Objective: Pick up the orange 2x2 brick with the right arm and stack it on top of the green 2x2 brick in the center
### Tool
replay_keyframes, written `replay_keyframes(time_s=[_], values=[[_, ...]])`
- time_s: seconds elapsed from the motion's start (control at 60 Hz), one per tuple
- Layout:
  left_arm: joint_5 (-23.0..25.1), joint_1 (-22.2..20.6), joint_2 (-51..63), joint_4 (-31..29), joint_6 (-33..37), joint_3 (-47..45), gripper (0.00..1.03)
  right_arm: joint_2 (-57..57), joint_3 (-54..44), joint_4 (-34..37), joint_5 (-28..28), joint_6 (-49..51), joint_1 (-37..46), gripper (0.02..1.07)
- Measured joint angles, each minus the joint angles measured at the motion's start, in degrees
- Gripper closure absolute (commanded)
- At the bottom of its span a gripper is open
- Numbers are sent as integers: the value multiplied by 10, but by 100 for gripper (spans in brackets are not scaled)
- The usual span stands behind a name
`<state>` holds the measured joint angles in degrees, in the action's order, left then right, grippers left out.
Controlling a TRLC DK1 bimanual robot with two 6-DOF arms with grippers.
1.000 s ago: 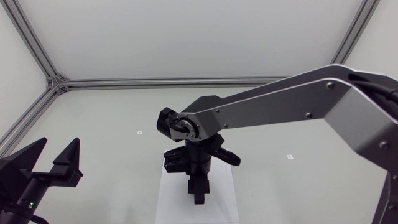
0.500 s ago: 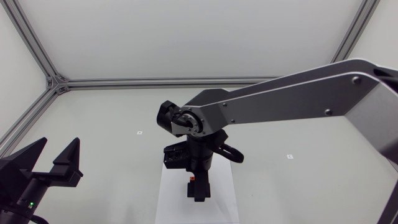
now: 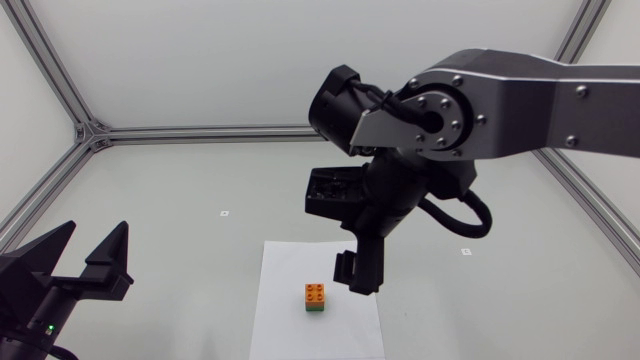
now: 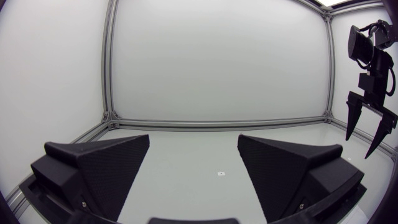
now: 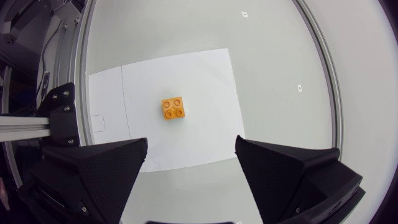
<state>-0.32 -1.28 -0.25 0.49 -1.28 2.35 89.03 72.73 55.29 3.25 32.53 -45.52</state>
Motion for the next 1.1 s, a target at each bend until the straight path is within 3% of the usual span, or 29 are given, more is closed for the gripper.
replay_keyframes(time_s=[0.383, 0.933, 1.1], values=[[0, 0, 0, 0, 0, 0, 4, -204, -158, -20, 44, -24, 184, 7], [0, 0, 0, 0, 0, 0, 4, -518, -424, -239, 25, -73, 438, 7], [0, 0, 0, 0, 0, 0, 4, -618, -494, -282, 23, -91, 461, 7]])
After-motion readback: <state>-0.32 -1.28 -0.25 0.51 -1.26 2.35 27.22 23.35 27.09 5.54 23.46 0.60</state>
